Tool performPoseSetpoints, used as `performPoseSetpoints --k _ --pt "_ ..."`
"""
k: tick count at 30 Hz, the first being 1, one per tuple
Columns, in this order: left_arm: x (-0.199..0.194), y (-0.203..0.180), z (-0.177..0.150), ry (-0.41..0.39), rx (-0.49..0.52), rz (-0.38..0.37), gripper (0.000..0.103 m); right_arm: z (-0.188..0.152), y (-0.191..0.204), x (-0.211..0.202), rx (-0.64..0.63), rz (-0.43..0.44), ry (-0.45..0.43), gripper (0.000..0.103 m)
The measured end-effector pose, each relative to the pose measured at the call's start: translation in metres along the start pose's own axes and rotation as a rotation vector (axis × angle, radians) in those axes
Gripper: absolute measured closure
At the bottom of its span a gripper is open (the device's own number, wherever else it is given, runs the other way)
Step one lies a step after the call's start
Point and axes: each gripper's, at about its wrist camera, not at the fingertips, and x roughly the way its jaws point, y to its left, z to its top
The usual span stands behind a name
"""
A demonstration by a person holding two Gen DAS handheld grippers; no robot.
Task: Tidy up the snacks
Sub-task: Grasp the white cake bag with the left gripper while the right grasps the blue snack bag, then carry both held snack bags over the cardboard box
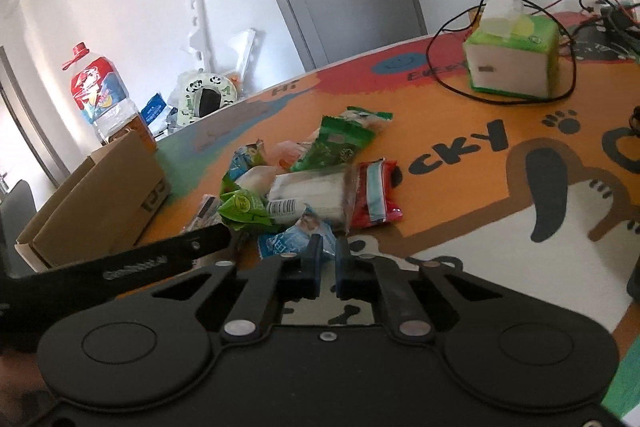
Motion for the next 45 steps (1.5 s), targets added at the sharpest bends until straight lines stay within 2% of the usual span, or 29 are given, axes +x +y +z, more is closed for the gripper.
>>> performPoseSetpoints --k 2,3,5,6,8,12,13,15,16,18,19,22,31,33,36,37,38,40,41,45 --pt "0.005 0.001 -0.003 0.023 0.001 -0.002 0.049 0.001 0.002 0.0 0.007 -0.001 -0.01 0.079" --pt "0.005 0.001 -0.004 0.014 0.012 0.003 0.056 0.001 0.003 0.001 0.008 0.003 -0.013 0.072" --pt "0.005 0.001 -0.005 0.015 0.031 0.006 0.061 0.001 0.007 0.005 0.004 0.014 -0.016 0.049" --pt "0.004 0.003 -0.005 0.019 0.026 0.001 0.066 0.001 0.01 0.008 0.0 0.017 -0.016 0.046" --pt "0.001 0.006 -0.002 0.025 0.017 -0.003 0.068 0.0 0.015 0.013 -0.013 0.019 -0.012 0.041" --pt "-0.008 0.013 -0.001 0.016 0.009 0.006 0.072 -0.005 0.024 0.026 -0.038 0.02 0.017 0.042" --pt "-0.01 0.015 -0.001 0.016 0.009 0.003 0.072 -0.008 0.026 0.029 -0.042 0.023 0.029 0.045" --pt "-0.014 0.015 -0.002 0.022 0.02 0.006 0.072 -0.011 0.03 0.03 -0.069 0.0 0.02 0.055" --pt "-0.016 0.016 -0.003 0.024 0.02 0.008 0.072 -0.012 0.031 0.029 -0.079 -0.021 0.017 0.064" --pt "-0.019 0.017 -0.005 0.028 0.018 0.009 0.072 -0.012 0.029 0.027 -0.058 0.002 0.026 0.069" --pt "-0.021 0.017 -0.006 0.03 0.022 0.009 0.072 -0.012 0.028 0.025 -0.052 0.013 0.036 0.082" --pt "-0.026 0.019 -0.009 0.036 0.022 0.01 0.072 -0.016 0.025 0.018 -0.044 0.011 0.031 0.09" --pt "-0.045 0.026 -0.015 0.039 0.018 0.0 0.071 -0.021 0.013 -0.003 0.011 0.0 0.0 0.091" --pt "-0.048 0.024 -0.014 0.019 0.04 -0.012 0.065 -0.021 0.013 -0.004 0.011 0.001 -0.009 0.091" --pt "-0.044 0.02 -0.013 0.007 0.063 -0.009 0.057 -0.02 0.014 0.001 0.007 -0.015 0.002 0.085" --pt "-0.04 0.02 -0.012 0.008 0.058 -0.005 0.056 -0.02 0.015 0.003 0.001 -0.022 0.003 0.08" --pt "-0.036 0.02 -0.012 0.013 0.052 -0.002 0.056 -0.02 0.015 0.004 0.0 -0.03 0.007 0.067" --pt "-0.029 0.021 -0.01 0.022 0.04 -0.002 0.056 -0.02 0.015 0.006 0.003 -0.041 0.001 0.053" --pt "-0.025 0.021 -0.01 0.022 0.039 0.002 0.056 -0.019 0.016 0.006 0.001 -0.044 -0.002 0.05" --pt "-0.015 0.021 -0.009 0.027 0.032 0.008 0.056 -0.015 0.02 0.013 -0.004 -0.05 -0.004 0.049"
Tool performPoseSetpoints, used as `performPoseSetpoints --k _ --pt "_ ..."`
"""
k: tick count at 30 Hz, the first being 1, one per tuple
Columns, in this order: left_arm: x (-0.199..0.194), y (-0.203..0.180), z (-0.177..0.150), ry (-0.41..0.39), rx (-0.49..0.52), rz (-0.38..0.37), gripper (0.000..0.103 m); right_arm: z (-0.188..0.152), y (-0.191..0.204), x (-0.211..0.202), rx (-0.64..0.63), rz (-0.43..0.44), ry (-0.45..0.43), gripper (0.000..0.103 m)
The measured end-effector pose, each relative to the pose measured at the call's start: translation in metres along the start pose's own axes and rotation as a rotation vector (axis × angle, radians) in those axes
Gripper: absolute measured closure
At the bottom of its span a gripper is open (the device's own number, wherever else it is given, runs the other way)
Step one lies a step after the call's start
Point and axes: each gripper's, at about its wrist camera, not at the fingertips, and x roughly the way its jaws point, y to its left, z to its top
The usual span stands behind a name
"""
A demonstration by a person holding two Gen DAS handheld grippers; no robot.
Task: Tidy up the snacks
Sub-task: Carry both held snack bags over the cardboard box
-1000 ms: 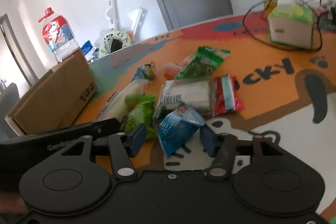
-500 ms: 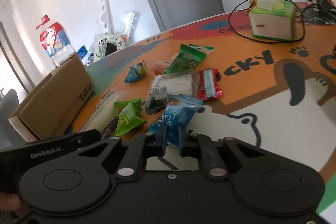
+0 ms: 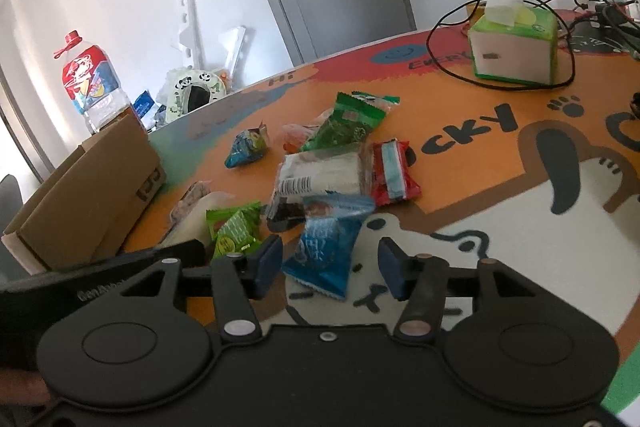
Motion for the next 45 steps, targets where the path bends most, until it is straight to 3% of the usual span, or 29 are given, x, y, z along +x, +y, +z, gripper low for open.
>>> performPoseSetpoints --k 6,8,13,22,45 --pt "0.005 -0.002 0.0 -0.009 0.024 0.012 0.056 0.004 0.012 0.016 -0.041 -0.031 -0.005 0.051" --pt "0.006 -0.001 0.0 -0.011 0.028 0.013 0.067 0.004 0.015 0.018 -0.058 -0.051 -0.001 0.068" --pt "0.003 0.003 0.001 -0.014 0.011 0.008 0.072 0.003 0.013 0.012 -0.046 -0.031 0.007 0.072" --pt "-0.021 0.004 0.005 -0.045 -0.004 0.003 0.074 0.003 0.02 -0.008 -0.045 -0.004 -0.021 0.073" --pt "-0.116 0.028 0.034 -0.213 -0.031 0.025 0.074 0.022 0.08 -0.06 -0.115 0.104 -0.153 0.073"
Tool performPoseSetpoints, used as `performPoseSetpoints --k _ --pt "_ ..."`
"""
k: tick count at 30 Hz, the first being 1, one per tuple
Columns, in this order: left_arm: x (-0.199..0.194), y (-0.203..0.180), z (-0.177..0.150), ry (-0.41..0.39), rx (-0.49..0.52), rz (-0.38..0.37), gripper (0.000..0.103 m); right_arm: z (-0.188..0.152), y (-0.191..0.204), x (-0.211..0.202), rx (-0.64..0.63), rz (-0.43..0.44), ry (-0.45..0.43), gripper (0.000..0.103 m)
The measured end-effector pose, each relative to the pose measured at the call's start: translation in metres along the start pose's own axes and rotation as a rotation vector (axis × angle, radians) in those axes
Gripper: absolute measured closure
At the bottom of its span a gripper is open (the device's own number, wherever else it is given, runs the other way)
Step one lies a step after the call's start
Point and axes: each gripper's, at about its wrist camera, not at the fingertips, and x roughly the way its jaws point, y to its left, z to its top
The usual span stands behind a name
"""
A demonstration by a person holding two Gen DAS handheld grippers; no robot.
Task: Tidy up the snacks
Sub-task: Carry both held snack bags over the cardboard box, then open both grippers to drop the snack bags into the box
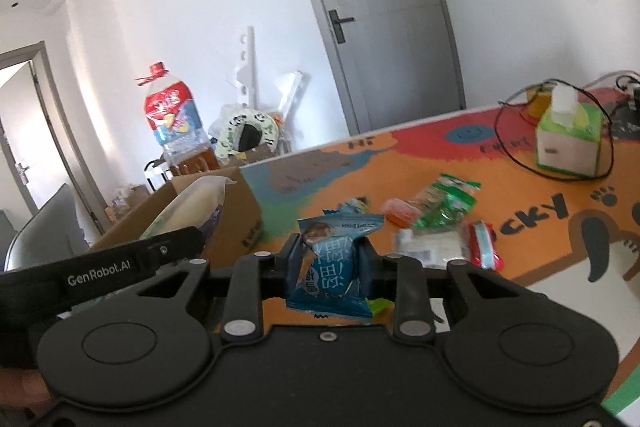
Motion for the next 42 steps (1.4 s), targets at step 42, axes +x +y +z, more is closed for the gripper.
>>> performPoseSetpoints --k 42 --pt "-0.009 0.142 0.047 -0.049 -0.125 0.141 0.074 0.03 0.1 0.052 -0.089 0.18 -0.018 0.073"
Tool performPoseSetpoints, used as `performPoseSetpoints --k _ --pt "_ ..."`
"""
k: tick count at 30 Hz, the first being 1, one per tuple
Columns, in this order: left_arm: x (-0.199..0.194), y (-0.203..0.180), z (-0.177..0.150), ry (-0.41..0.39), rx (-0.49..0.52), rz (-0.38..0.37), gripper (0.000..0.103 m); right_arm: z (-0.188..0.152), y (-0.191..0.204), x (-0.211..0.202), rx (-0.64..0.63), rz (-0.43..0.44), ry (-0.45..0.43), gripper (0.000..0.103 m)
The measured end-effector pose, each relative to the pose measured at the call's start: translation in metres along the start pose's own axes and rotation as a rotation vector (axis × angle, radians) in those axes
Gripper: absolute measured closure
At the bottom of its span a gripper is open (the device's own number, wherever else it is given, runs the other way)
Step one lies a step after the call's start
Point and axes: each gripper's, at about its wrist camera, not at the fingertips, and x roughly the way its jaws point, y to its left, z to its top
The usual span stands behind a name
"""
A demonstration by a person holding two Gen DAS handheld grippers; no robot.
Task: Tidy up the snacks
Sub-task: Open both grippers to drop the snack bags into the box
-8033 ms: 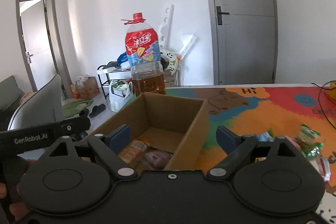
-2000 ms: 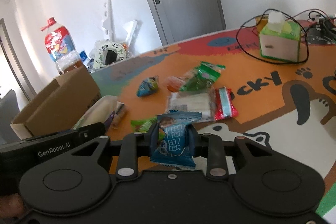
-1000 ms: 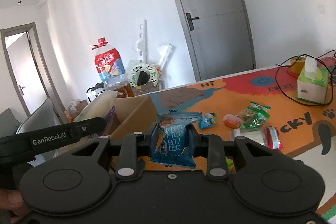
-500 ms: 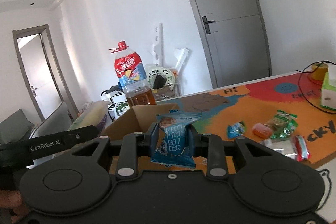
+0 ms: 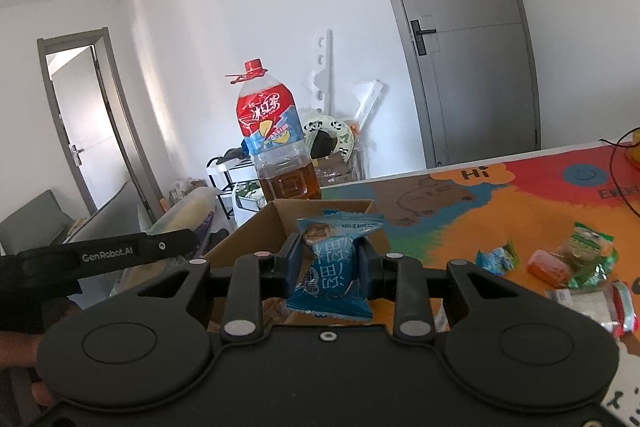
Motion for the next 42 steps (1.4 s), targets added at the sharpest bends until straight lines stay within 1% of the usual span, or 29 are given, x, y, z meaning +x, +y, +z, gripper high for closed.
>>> performPoseSetpoints --k 8,11,13,15,18,21,22,24,25,26,27,28,30,31,33,37,38,42 --pt "0.041 0.0 0.015 0.03 -0.004 -0.033 0.074 0.014 0.007 0.026 -0.019 -0.005 0.021 0.073" --pt "0.054 0.0 0.02 0.051 -0.005 -0.027 0.073 0.017 0.011 0.037 -0.021 -0.004 0.033 0.073" --pt "0.057 0.001 0.023 0.047 -0.006 0.003 0.067 0.021 0.013 0.045 -0.012 0.003 0.043 0.073" --pt "0.053 0.004 0.023 0.029 0.001 0.007 0.056 0.022 0.016 0.053 -0.02 0.009 0.047 0.073" --pt "0.048 0.014 0.024 0.036 -0.036 0.016 0.055 0.022 0.02 0.066 -0.012 0.011 0.071 0.073" --pt "0.038 0.026 0.024 0.022 -0.073 0.027 0.053 0.026 0.027 0.073 -0.022 0.029 0.071 0.073" --pt "0.036 0.028 0.024 0.021 -0.077 0.035 0.052 0.027 0.029 0.076 -0.025 0.035 0.075 0.071" --pt "0.031 0.03 0.022 0.025 -0.084 0.046 0.048 0.028 0.03 0.077 -0.018 0.029 0.083 0.057" --pt "0.029 0.031 0.02 0.027 -0.085 0.044 0.046 0.026 0.029 0.073 -0.007 0.01 0.071 0.04" --pt "0.026 0.03 0.019 0.026 -0.082 0.039 0.039 0.025 0.028 0.069 -0.002 0.0 0.053 0.034" --pt "0.024 0.029 0.017 0.024 -0.078 0.034 0.03 0.022 0.026 0.064 -0.001 -0.004 0.042 0.034" --pt "0.022 0.027 0.014 0.022 -0.073 0.034 0.026 0.019 0.023 0.059 0.002 -0.007 0.048 0.034" --pt "0.018 0.023 0.01 0.019 -0.071 0.038 0.021 0.015 0.016 0.051 0.015 -0.018 0.064 0.034" --pt "0.017 0.021 0.008 0.019 -0.077 0.031 0.019 0.012 0.013 0.045 0.019 -0.025 0.067 0.034" --pt "0.015 0.017 0.004 0.019 -0.091 0.006 0.013 0.008 0.006 0.034 0.025 -0.037 0.067 0.034" --pt "0.007 0.004 -0.003 0.019 -0.076 0.011 0.01 0.001 -0.009 0.014 0.062 -0.058 0.068 0.033" --pt "0.004 0.001 -0.004 0.018 -0.073 0.014 0.007 -0.001 -0.013 0.008 0.068 -0.066 0.068 0.033" --pt "-0.003 -0.006 -0.009 0.025 -0.078 0.024 0.003 -0.004 -0.019 -0.006 0.079 -0.062 0.081 0.033"
